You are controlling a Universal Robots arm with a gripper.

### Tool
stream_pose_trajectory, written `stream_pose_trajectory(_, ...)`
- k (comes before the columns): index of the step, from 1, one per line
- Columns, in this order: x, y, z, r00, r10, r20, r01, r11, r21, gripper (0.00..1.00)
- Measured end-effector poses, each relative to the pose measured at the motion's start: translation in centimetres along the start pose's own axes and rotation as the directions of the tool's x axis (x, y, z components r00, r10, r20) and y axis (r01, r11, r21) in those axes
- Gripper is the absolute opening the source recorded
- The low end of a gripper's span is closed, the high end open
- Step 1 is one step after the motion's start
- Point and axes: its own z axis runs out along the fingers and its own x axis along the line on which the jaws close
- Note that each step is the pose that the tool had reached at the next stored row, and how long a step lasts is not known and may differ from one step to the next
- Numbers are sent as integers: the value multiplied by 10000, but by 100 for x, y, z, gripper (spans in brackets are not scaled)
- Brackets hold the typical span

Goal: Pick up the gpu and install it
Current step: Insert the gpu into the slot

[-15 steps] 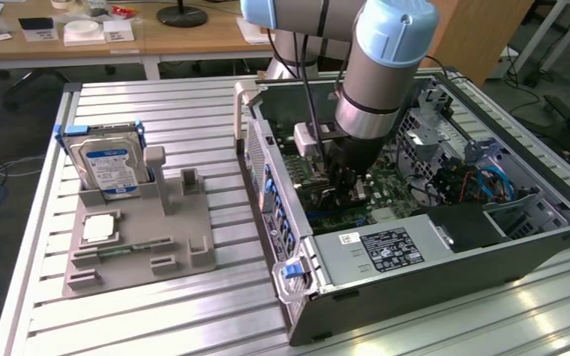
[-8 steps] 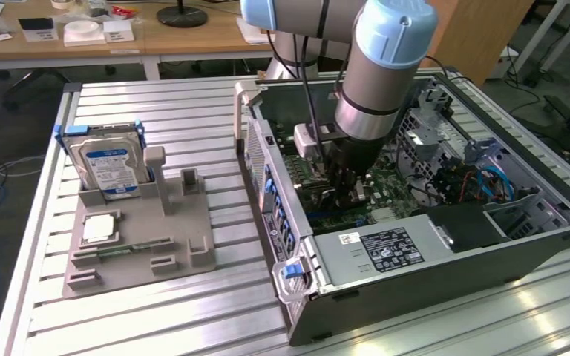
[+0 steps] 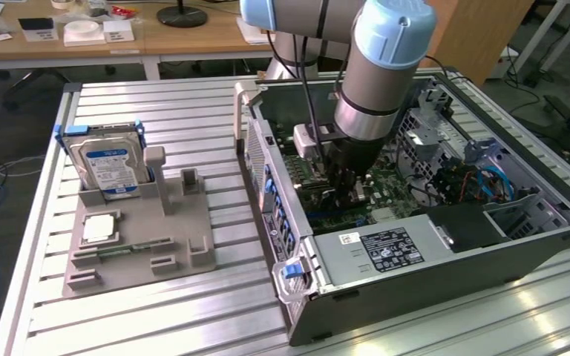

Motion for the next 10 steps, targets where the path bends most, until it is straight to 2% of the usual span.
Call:
stream_pose_trajectory(4,2,22,26,10000,-10,7,9,9998,193,28)
stream_pose_trajectory(7,5,35,66,10000,-26,5,26,9997,228,28)
stream_pose_trajectory(10,4,38,67,10000,-31,7,31,9997,225,28)
